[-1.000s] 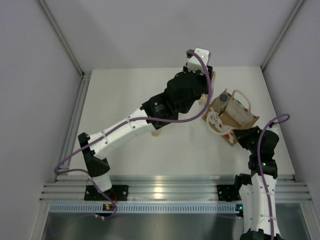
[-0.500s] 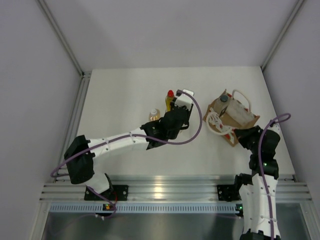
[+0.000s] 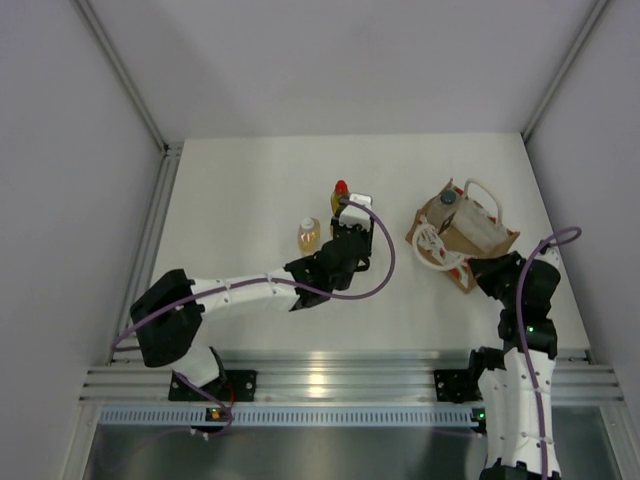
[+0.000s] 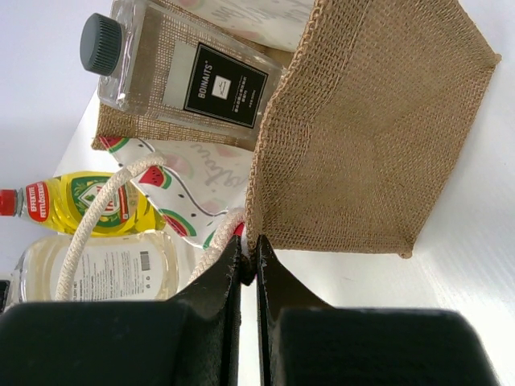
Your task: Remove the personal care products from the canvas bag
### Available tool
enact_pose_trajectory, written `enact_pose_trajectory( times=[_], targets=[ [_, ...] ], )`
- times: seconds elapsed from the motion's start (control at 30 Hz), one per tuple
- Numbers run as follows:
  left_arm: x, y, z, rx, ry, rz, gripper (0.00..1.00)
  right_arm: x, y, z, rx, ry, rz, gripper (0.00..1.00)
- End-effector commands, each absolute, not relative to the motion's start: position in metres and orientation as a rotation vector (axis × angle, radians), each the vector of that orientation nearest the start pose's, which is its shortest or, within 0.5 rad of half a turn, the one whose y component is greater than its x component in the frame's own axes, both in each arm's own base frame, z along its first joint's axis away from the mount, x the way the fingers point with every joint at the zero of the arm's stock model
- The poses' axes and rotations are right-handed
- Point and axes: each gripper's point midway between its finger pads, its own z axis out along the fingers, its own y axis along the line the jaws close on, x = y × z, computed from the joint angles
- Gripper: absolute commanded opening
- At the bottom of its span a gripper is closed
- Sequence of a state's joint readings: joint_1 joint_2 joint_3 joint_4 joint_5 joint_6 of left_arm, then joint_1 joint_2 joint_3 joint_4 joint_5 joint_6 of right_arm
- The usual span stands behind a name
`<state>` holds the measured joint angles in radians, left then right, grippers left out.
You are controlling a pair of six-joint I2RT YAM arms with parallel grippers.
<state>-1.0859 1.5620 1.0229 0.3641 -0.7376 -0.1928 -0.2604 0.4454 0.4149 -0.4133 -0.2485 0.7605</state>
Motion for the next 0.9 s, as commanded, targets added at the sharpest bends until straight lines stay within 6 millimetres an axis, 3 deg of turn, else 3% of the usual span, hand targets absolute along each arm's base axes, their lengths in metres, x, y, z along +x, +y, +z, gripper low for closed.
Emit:
enact_pose_trajectory(
  times=[0.0, 0.23, 0.33, 0.5, 0.6, 0.67, 0.7, 0.87],
  targets=[
    [0.323, -0.355, 0.289, -0.039, 1.534, -0.471, 0.0, 0.247, 0.008, 0.188, 0.783, 1.77, 0.572, 0.0],
    [0.328, -0.356, 0.269, -0.052, 1.584, -0.429, 0.0, 0.246, 0.007, 0.188, 0.779, 1.762, 0.567, 0.0],
    [0.327, -0.354, 0.264, -0.055, 1.598, -0.42, 0.06, 0.246, 0.008, 0.187, 0.779, 1.768, 0.569, 0.0],
    [0.326, -0.354, 0.263, -0.048, 1.613, -0.417, 0.57, 0.246, 0.008, 0.19, 0.777, 1.764, 0.572, 0.0],
    [0.325, -0.353, 0.271, -0.045, 1.614, -0.423, 0.76, 0.246, 0.007, 0.191, 0.778, 1.762, 0.571, 0.0],
    [0.324, -0.354, 0.277, -0.037, 1.617, -0.425, 0.83, 0.246, 0.008, 0.191, 0.777, 1.762, 0.572, 0.0],
    [0.324, -0.353, 0.282, -0.038, 1.614, -0.429, 0.96, 0.247, 0.008, 0.192, 0.777, 1.759, 0.574, 0.0],
    [0.32, -0.377, 0.31, 0.092, 1.602, -0.488, 0.98, 0.247, 0.007, 0.191, 0.78, 1.759, 0.571, 0.0]
  ],
)
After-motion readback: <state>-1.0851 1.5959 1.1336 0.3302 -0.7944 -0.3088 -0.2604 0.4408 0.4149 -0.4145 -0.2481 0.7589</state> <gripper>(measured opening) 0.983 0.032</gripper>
